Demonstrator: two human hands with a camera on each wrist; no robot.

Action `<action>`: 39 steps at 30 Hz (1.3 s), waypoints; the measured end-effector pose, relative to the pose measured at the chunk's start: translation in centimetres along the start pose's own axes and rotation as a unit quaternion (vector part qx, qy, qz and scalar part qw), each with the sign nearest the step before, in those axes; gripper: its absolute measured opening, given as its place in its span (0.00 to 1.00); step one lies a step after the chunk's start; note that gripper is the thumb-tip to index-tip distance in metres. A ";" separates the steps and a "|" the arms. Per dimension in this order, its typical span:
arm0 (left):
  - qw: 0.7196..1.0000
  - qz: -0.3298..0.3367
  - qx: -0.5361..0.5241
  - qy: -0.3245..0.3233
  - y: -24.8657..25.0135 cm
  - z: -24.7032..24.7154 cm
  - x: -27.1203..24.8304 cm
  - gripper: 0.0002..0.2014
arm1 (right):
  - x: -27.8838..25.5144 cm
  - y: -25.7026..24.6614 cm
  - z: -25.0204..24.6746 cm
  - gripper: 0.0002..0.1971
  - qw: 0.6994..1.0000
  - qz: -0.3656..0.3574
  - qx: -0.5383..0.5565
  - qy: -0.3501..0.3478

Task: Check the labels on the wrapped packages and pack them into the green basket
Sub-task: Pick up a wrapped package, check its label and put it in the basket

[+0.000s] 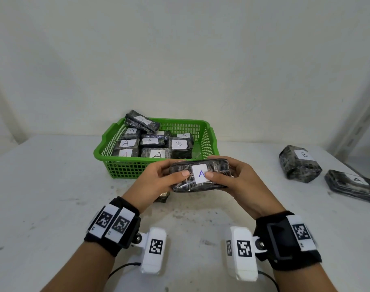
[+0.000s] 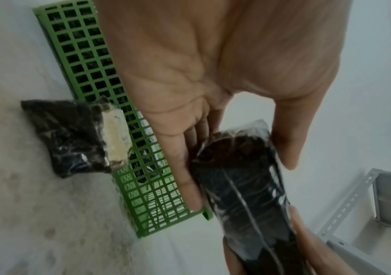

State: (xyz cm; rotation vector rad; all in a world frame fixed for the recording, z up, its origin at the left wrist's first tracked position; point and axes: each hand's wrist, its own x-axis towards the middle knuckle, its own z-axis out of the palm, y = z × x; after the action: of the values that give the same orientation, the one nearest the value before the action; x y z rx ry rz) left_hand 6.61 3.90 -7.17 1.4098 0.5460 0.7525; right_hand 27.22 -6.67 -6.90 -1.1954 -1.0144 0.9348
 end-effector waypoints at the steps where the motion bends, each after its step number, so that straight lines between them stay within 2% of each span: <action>1: 1.000 -0.006 -0.009 -0.011 0.1 0.1 -0.1 0.23 | 0.0 -0.1 -0.1 0.31 1.000 -0.004 -0.005 0.004; 5: 1.000 0.003 0.005 -0.013 0.0 0.0 -0.1 0.24 | -0.2 -0.4 0.0 0.32 1.000 -0.010 -0.001 0.000; 10: 0.999 -0.012 0.006 -0.042 0.0 -0.3 -0.1 0.30 | -0.4 -0.8 -0.1 0.32 0.999 -0.038 0.002 0.012; 13: 0.995 0.018 0.088 -0.040 0.3 -0.6 -0.2 0.30 | -0.3 -1.2 -0.2 0.39 0.997 -0.070 0.013 0.015; 15: 0.991 0.037 0.126 -0.029 0.4 -0.7 -0.1 0.28 | -0.5 -1.7 -0.4 0.45 0.995 -0.073 0.065 -0.018; 16: 0.990 0.042 0.132 -0.023 0.4 -0.7 -0.1 0.28 | -0.6 -2.0 -0.4 0.45 0.994 -0.067 0.085 -0.033; 20: 0.991 0.060 0.123 -0.003 0.2 0.1 -0.2 0.29 | -1.1 -2.0 0.4 0.25 0.996 -0.013 0.082 -0.028; 22: 0.992 0.074 0.105 0.006 -0.1 0.3 0.0 0.30 | -1.3 -2.1 0.8 0.19 0.995 0.036 0.081 -0.046; 23: 0.992 0.079 0.094 0.014 -0.2 0.3 0.1 0.31 | -1.3 -2.2 1.0 0.20 0.993 0.063 0.078 -0.059; 25: 0.993 0.079 0.084 0.020 -0.4 0.6 0.1 0.32 | -1.4 -2.0 1.4 0.30 0.990 0.086 0.076 -0.087; 27: 0.993 0.075 0.094 0.008 -0.5 0.8 0.1 0.35 | -1.4 -1.8 1.9 0.37 0.989 0.074 0.077 -0.100; 31: 0.996 0.026 0.061 -0.066 -0.2 0.4 0.1 0.59 | -0.9 -1.3 2.1 0.42 0.997 0.031 0.026 -0.065; 32: 0.995 0.016 0.052 -0.087 -0.1 0.5 0.0 0.62 | -0.6 -1.1 1.9 0.47 0.998 0.021 0.013 -0.053; 34: 0.994 0.006 0.039 -0.099 0.2 0.9 -0.5 0.57 | -0.4 -0.8 1.5 0.60 0.999 0.008 -0.019 -0.035; 35: 0.995 0.001 0.036 -0.089 0.3 1.1 -0.6 0.54 | -0.4 -0.8 1.5 0.64 0.999 0.002 -0.038 -0.035; 39: 0.999 0.019 0.037 -0.022 0.3 1.3 -0.3 0.45 | -0.7 -0.8 2.0 0.69 0.998 0.009 -0.055 -0.041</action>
State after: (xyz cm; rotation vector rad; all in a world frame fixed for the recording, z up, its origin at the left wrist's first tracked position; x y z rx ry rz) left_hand 7.38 2.80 -6.78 1.5055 0.5180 0.7359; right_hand 25.19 -6.88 -6.04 -1.2683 -1.1354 0.9590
